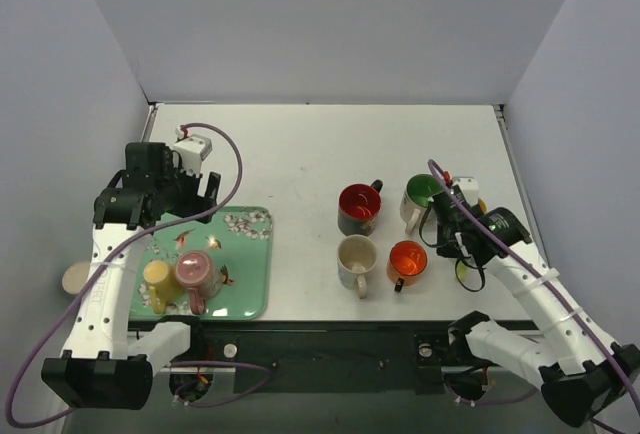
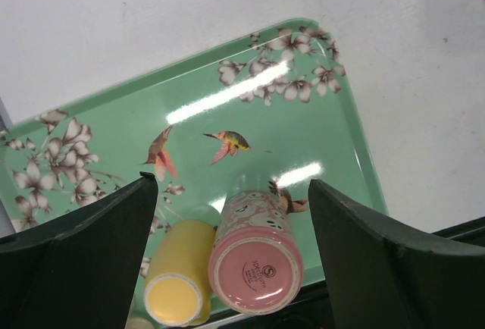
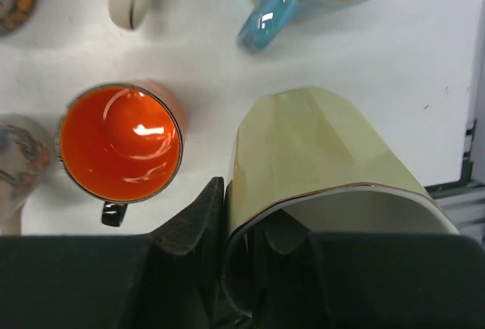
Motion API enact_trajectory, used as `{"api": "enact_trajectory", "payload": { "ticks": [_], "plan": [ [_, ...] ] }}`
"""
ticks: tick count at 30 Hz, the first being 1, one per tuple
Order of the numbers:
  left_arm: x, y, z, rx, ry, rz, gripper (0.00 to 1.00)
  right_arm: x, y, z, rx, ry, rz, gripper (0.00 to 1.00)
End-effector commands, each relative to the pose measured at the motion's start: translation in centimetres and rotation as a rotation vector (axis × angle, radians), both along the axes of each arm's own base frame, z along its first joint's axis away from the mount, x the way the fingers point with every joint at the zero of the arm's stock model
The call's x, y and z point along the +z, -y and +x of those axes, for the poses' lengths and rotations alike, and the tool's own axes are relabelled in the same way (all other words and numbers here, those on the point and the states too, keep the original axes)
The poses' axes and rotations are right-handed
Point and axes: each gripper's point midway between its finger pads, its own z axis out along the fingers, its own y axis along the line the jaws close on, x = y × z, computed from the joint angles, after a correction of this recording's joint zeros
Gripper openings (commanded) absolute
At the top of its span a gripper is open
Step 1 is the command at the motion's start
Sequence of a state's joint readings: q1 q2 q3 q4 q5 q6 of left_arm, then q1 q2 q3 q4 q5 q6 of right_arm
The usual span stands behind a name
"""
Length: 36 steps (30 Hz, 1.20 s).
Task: Turn the mug right side up
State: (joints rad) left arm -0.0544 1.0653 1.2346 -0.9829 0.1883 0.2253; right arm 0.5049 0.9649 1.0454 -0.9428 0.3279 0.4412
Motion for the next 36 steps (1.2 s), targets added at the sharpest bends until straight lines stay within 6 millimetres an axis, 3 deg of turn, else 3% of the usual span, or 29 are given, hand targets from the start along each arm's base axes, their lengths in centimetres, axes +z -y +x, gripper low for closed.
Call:
{"api": "enact_trajectory", "payload": {
  "ticks": [1, 4, 5, 6, 7, 10, 16, 17, 21, 26, 31, 36],
  "plan": [
    [0.4, -1.9, 0.8, 0.046, 0.048, 0.087, 0.92, -3.5, 0.1, -1.6, -0.052, -0.071, 0.066, 0.00],
    [0.3, -2.9, 0.4, 0.067, 0.053, 0.138, 0.92, -6.2, -0.2, -2.0, -0.075, -0.108, 0.126, 0.00],
    [0.1, -3.4, 0.4, 0.082, 0.046, 0.160, 0.92, -7.8, -1.0, -1.8, -0.075, -0.116, 0.177, 0.00],
    [0.0, -3.8, 0.4, 0.085, 0.045, 0.174, 0.92, -8.2, -1.5, -0.7, -0.087, -0.080, 0.220, 0.00],
    [-0.4, -4.0, 0.4, 0.088, 0.036, 0.184, 0.92, -9.6, -1.7, -1.3, -0.088, -0.122, 0.239, 0.00],
    [-1.4, -5.3, 0.4, 0.115, 0.006, 0.215, 0.92, -11.3, -1.0, -0.8, -0.141, -0.131, 0.218, 0.00],
    [-2.9, -10.5, -0.4, 0.255, -0.052, 0.244, 0.92, -12.1, -0.7, -0.6, -0.152, -0.170, 0.192, 0.01],
    [-3.1, -11.1, -0.9, 0.270, -0.062, 0.229, 0.92, -12.2, -0.5, -0.6, -0.158, -0.170, 0.185, 0.08],
    [-3.6, -12.4, -2.8, 0.312, -0.072, 0.250, 0.92, -11.4, -0.2, -0.4, -0.172, -0.134, 0.181, 0.40],
    [-4.3, -12.7, -5.9, 0.407, -0.102, 0.268, 0.91, -7.7, 0.9, 0.0, -0.170, -0.042, 0.144, 0.62],
    [-4.8, -15.4, -10.1, 0.591, -0.141, 0.400, 0.86, -3.7, 1.5, 0.0, -0.121, 0.041, 0.123, 0.64],
    [-5.4, -20.2, -14.8, 0.794, -0.235, 0.631, 0.80, -2.0, 0.6, 0.3, -0.048, 0.069, 0.154, 0.64]
  ]
}}
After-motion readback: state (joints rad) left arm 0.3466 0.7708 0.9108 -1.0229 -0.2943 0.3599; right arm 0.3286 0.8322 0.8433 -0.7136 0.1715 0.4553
